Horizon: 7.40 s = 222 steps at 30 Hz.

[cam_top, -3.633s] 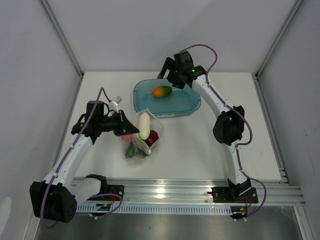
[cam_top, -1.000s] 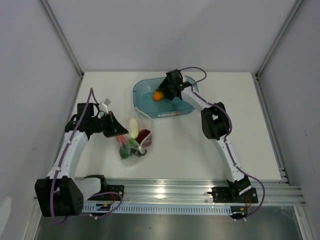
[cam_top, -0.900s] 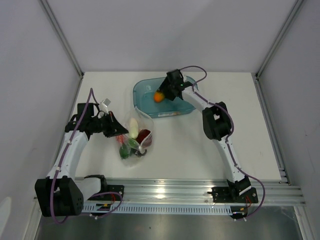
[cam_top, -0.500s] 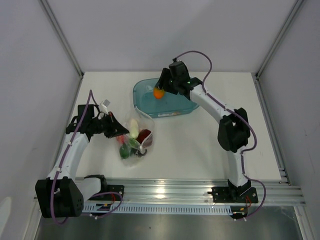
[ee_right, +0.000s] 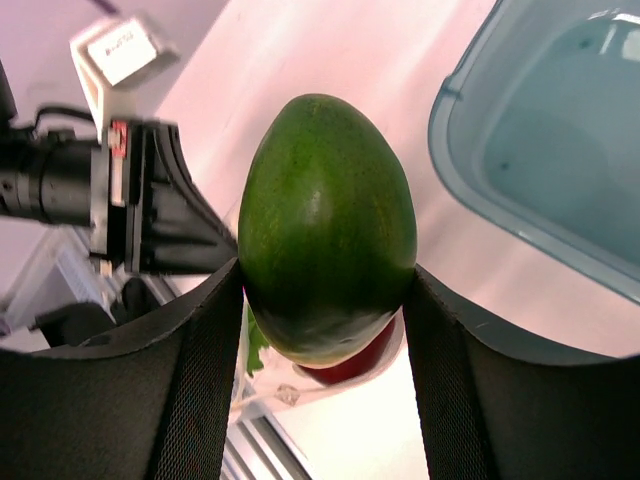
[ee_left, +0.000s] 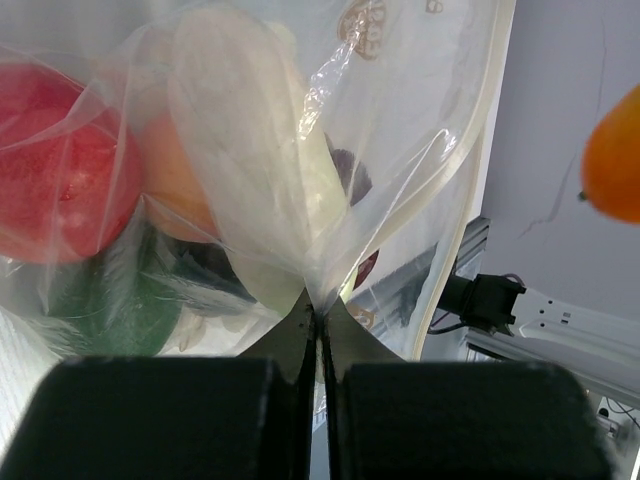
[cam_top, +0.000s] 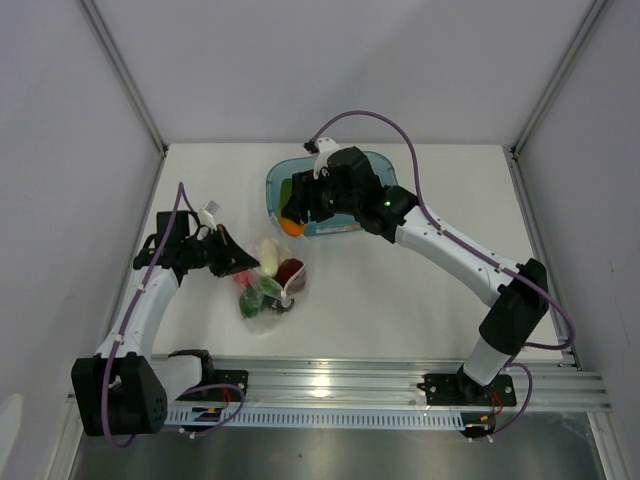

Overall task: Place the food in the zip-top bag and seal the zipper
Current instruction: Pick up the fake fruit from the bin, then place the fake fruit in the zipper food storage bag, then adjust the zipper food storage bag at the center of the board.

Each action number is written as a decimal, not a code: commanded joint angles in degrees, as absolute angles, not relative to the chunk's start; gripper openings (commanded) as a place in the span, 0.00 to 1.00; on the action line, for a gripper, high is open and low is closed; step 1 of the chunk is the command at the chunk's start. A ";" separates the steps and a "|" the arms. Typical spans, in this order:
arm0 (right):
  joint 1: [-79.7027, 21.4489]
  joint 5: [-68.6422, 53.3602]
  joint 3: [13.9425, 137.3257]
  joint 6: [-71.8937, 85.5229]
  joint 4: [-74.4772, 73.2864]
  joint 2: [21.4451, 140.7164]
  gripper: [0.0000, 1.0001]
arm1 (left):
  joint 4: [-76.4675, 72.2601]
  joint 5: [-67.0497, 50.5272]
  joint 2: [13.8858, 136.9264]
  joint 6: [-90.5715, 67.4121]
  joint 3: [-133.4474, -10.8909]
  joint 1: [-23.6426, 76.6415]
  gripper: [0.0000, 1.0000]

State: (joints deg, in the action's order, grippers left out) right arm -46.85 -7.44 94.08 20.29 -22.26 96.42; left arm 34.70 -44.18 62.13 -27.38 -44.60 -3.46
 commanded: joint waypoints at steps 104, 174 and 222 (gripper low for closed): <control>-50.36 -12.37 116.26 9.41 -52.55 104.57 0.00 | 35.43 -29.45 39.55 -35.33 -46.15 14.68 0.01; -52.21 -5.18 123.58 12.49 -68.56 112.85 0.00 | 38.92 -17.09 48.16 -26.36 -53.42 14.59 0.41; -52.56 3.69 114.88 7.47 -61.88 100.38 0.99 | 36.12 -20.39 49.04 -35.60 -51.15 11.95 0.01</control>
